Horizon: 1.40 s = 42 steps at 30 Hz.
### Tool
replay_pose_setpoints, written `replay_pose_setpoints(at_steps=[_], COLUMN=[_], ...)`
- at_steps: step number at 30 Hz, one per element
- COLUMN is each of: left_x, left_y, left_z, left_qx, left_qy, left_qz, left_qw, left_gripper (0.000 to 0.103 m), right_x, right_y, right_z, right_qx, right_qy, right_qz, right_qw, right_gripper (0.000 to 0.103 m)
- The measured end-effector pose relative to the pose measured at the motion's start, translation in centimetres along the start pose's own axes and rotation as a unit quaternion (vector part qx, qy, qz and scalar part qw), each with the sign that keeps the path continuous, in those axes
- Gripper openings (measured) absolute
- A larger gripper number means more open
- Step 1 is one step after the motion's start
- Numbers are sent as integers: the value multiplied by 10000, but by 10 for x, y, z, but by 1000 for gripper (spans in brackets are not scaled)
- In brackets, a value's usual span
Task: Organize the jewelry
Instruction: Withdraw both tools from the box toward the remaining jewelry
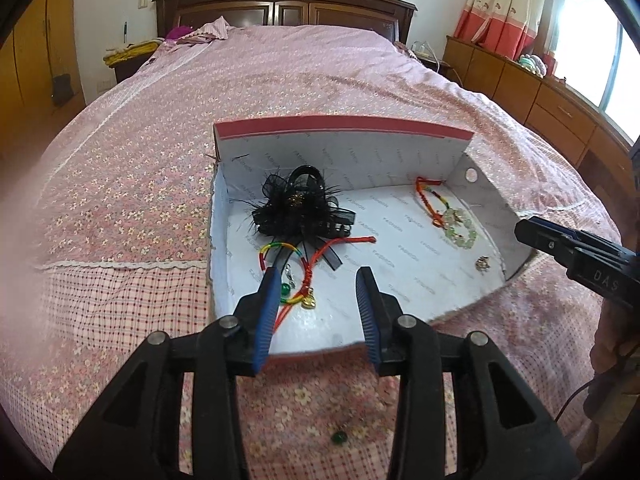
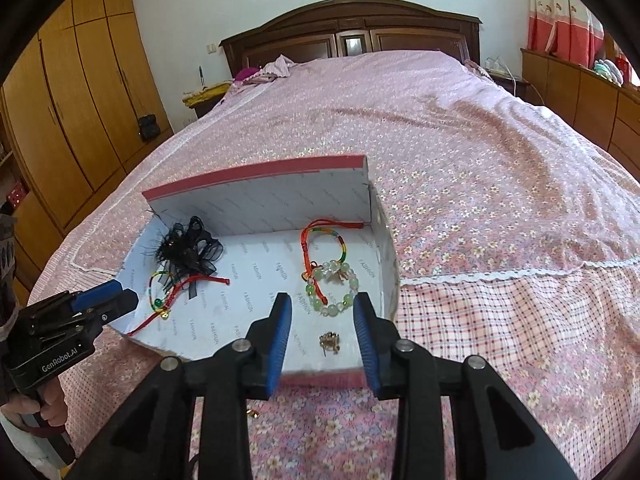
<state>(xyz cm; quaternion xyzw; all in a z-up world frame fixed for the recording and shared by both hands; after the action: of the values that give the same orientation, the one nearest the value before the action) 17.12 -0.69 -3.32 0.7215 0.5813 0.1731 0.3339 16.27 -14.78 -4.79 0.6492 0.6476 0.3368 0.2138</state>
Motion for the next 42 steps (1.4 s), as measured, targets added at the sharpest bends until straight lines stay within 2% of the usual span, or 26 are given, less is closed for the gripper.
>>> replay_pose_setpoints(at_steps=[21, 42], left_x=[-14, -39], left_y=[-35, -64], left_z=[-34, -15], left_qx=[31, 393], left_qy=[-90, -179], left_qz=[43, 141], left_qw=[9999, 9990], left_gripper=[32, 32], right_x=[13, 16], right_y=[-43, -78], right_z=[-45, -52], right_qx=[-21, 172], right_qy=[136, 231], right_qz=[-33, -7], right_qw=[9999, 9996], right_gripper=[35, 35])
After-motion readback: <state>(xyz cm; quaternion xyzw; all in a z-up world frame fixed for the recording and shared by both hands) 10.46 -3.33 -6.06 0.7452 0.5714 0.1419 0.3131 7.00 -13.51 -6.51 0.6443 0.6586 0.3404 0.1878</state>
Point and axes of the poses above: each gripper's, at about its wrist camera, not at the fingertips, and z roughly the way its jaws point, x to its left, y to its top, the point moved 6 cm from there along z, roughly the way its jaws point, and after that the axes turned 2 degrees about -y, right-handed, at the moved point
